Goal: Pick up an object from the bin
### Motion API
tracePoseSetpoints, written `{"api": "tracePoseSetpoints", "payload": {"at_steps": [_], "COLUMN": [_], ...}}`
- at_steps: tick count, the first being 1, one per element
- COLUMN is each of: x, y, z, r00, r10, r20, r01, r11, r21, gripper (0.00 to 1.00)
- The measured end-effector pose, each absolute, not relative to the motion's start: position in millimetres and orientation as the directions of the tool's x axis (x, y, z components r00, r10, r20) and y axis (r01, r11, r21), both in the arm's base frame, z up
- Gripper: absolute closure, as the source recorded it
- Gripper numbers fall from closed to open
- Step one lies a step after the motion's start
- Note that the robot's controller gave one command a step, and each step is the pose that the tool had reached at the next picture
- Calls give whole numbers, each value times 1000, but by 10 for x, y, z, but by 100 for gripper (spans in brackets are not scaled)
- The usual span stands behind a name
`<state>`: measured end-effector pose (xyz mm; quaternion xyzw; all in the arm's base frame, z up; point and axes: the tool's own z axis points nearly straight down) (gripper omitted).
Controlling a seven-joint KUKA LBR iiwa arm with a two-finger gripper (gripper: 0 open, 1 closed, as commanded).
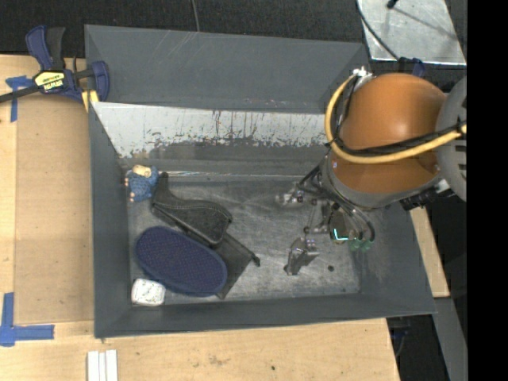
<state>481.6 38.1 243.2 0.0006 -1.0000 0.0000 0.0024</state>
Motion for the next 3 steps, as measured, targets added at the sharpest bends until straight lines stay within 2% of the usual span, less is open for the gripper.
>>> {"api": "tracePoseSetpoints", "payload": {"at_steps": [1,2,3], "x": [5093,5419,5387], "y": [950,1218,1226], "z": [1413,1199,1186], "r00": [-988,-998,-998], "r10": [-153,67,66], "r20": [4,-22,-3], "r01": [-153,67,66], "r11": [988,998,998], "r21": [1,8,5], "gripper": [0,0,100]}}
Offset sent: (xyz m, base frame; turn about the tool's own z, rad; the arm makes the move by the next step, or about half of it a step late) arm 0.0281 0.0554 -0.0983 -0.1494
